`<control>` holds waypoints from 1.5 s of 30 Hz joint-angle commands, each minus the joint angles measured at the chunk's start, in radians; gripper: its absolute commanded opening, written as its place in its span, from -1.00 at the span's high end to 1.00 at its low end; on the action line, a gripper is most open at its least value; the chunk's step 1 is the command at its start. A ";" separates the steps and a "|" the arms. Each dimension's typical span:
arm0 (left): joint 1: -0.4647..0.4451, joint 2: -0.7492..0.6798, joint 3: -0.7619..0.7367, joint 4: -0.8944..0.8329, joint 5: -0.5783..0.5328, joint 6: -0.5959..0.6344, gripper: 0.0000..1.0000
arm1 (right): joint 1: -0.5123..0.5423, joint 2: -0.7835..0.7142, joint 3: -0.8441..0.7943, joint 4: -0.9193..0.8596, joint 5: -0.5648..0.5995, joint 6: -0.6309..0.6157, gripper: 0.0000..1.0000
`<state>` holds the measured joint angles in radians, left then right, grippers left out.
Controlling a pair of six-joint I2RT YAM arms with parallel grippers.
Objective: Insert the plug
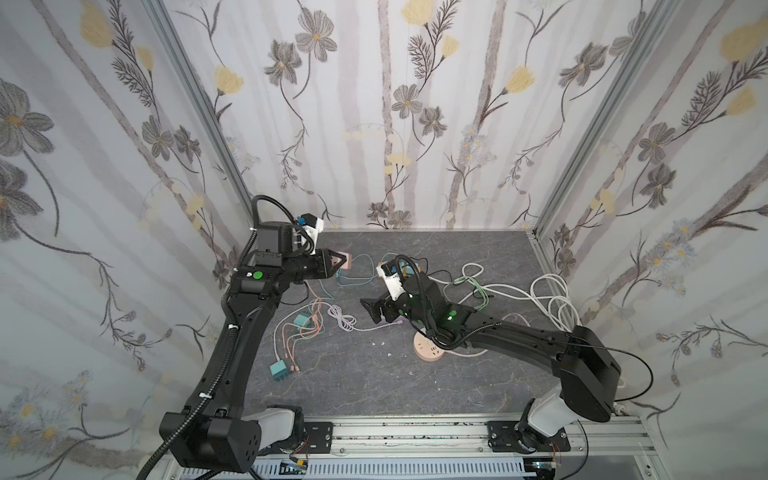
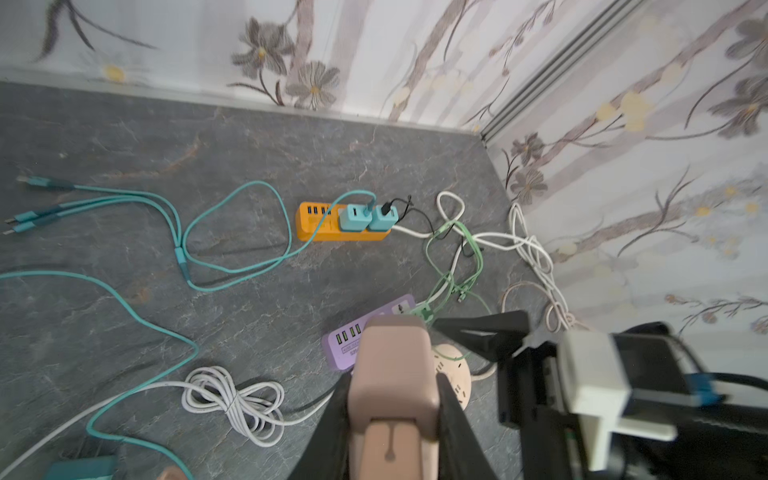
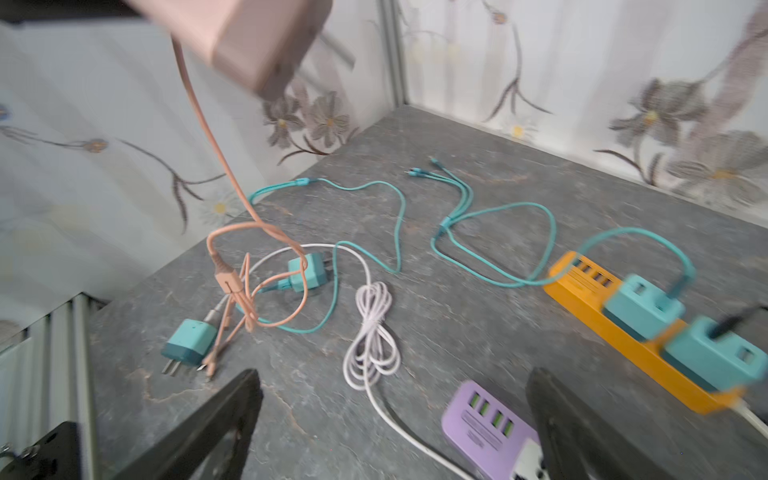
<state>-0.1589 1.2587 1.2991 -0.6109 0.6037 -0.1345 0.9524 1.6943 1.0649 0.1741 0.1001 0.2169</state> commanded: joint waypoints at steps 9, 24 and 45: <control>-0.199 0.220 -0.056 0.162 0.025 0.502 1.00 | -0.083 -0.301 -0.235 -0.217 0.329 0.105 -0.99; -0.378 0.589 0.188 -0.138 -0.067 1.038 1.00 | -0.155 -0.622 -0.433 -0.369 0.435 0.172 -0.99; -0.428 0.725 0.252 -0.123 -0.273 1.085 1.00 | -0.213 -0.802 -0.540 -0.371 0.442 0.209 -0.99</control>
<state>-0.5877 1.9774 1.5463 -0.7322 0.3511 0.9333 0.7403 0.8932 0.5270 -0.2195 0.5369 0.4107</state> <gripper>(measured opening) 0.249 0.994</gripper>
